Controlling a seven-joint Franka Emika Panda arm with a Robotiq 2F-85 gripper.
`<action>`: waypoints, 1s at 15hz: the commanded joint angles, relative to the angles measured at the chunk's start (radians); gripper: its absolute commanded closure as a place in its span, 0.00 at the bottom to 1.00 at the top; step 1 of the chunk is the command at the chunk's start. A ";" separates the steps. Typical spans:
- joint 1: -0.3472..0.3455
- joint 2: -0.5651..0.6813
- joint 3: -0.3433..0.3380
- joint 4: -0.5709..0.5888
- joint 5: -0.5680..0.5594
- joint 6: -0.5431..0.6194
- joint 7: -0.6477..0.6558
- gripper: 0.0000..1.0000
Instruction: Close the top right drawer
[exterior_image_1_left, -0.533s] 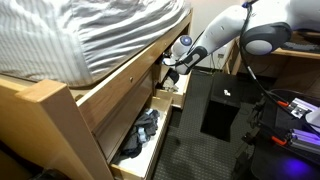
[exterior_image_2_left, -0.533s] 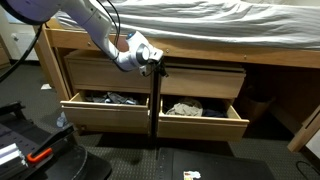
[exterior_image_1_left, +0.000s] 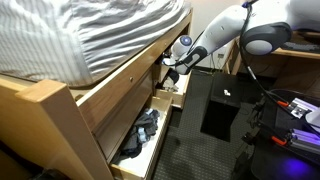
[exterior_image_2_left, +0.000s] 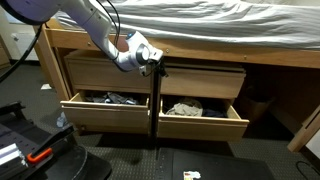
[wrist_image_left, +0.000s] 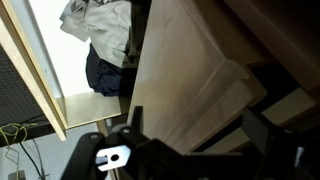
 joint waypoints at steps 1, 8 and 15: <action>0.000 0.000 0.000 0.000 0.000 0.000 0.000 0.00; -0.076 0.008 0.050 -0.022 -0.101 -0.119 -0.107 0.00; -0.145 0.025 0.076 -0.010 -0.105 -0.177 -0.191 0.00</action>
